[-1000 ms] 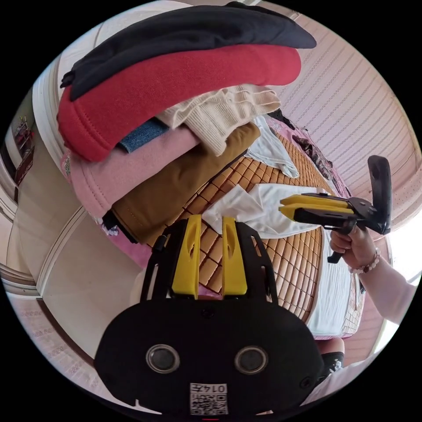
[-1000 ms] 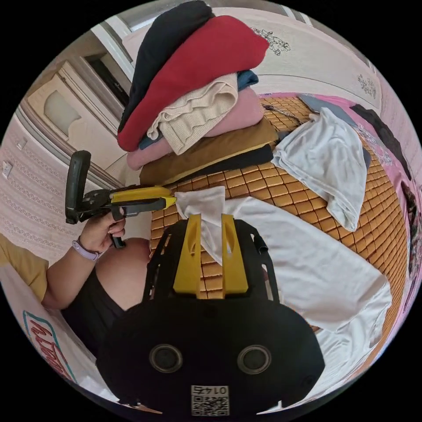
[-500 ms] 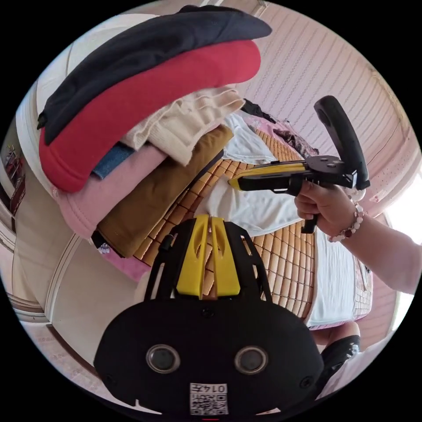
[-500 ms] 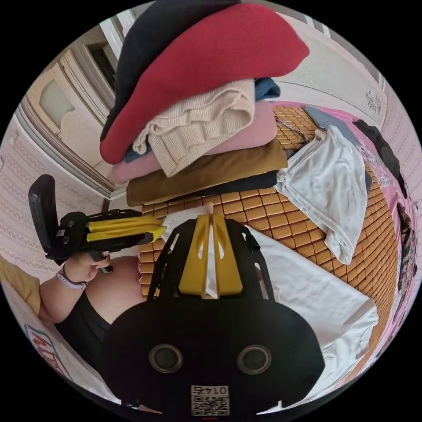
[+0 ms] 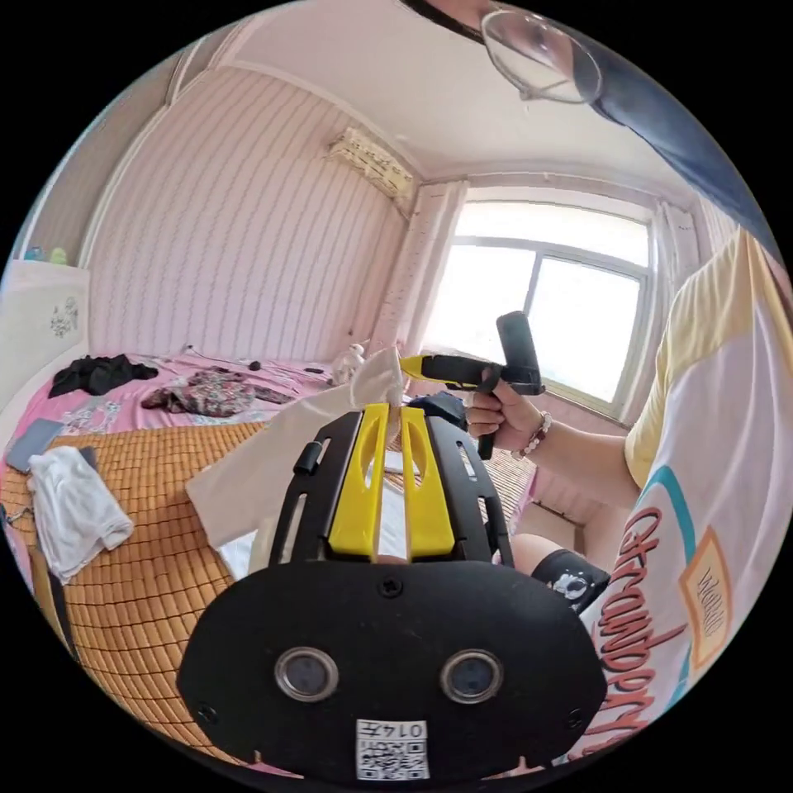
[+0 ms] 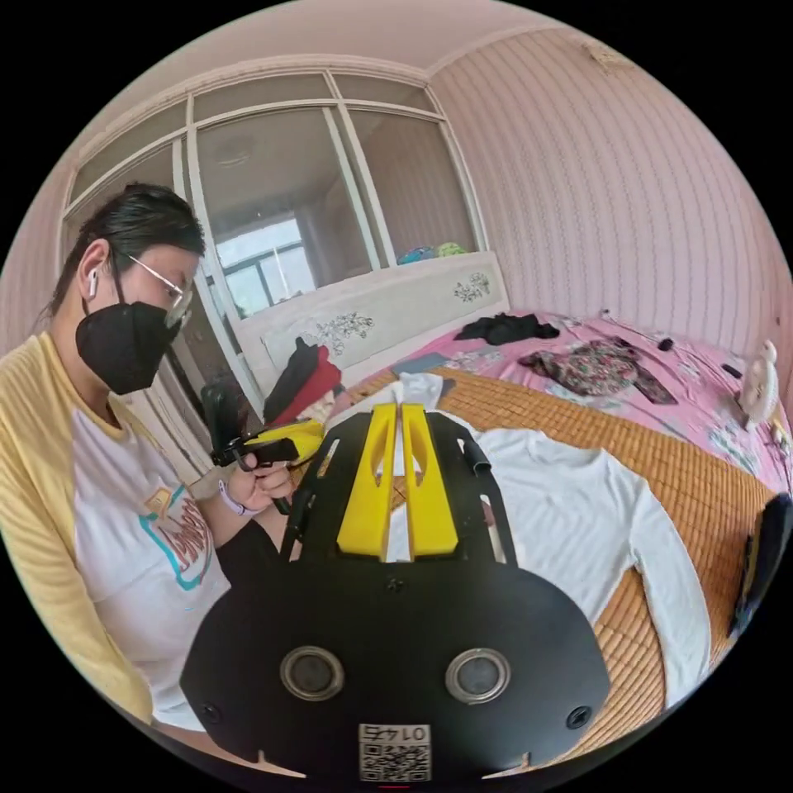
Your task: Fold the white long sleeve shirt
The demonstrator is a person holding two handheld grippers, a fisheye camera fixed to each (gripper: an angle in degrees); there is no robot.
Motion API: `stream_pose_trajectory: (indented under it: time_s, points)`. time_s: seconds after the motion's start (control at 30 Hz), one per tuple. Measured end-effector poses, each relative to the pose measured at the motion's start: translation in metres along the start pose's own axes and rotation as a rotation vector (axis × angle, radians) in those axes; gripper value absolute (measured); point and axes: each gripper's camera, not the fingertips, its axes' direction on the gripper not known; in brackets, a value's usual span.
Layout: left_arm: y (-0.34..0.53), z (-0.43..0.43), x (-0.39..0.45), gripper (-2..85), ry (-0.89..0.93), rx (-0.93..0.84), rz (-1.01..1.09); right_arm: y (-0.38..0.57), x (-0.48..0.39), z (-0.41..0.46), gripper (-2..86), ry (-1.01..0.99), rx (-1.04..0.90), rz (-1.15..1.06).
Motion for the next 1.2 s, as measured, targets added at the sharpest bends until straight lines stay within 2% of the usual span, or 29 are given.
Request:
stream_pose_trajectory:
  time_s: [0.1,0.2,0.27,0.33,0.5,0.6,0.73,1.07,1.13,1.2]
  points:
    - [0.032,0.052,0.001,4.4,0.051,-0.175,-0.058,0.090,0.038,-0.018,4.1,0.290,-0.175,0.230]
    - [0.066,0.080,-0.021,4.7,-0.028,-0.335,-0.127,0.148,0.063,-0.008,7.0,0.342,-0.349,0.413]
    - [0.079,0.086,-0.043,4.7,-0.109,-0.406,-0.153,0.159,0.065,0.003,7.7,0.306,-0.360,0.456]
    - [0.087,0.093,-0.080,4.7,-0.267,-0.483,-0.169,0.157,0.061,0.018,8.0,0.280,-0.359,0.424]
    - [0.081,0.116,-0.158,5.4,-0.429,-0.562,-0.215,0.140,0.050,0.084,8.6,0.315,-0.506,0.219]
    - [0.073,0.143,-0.183,7.6,-0.425,-0.619,-0.187,0.144,0.056,0.113,7.3,0.360,-0.610,0.168]
    - [0.073,0.171,-0.197,8.8,-0.396,-0.654,-0.125,0.124,0.058,0.106,1.6,0.360,-0.609,0.128]
    - [0.072,0.253,-0.230,8.8,-0.475,-0.783,-0.012,0.013,0.034,0.021,-0.2,0.372,-0.286,-0.033]
    - [0.069,0.265,-0.237,7.2,-0.465,-0.783,-0.002,0.012,0.027,0.013,-0.2,0.367,-0.314,-0.032]
    - [0.064,0.266,-0.241,5.6,-0.473,-0.777,-0.011,0.025,0.016,0.012,-0.2,0.404,-0.424,-0.040]
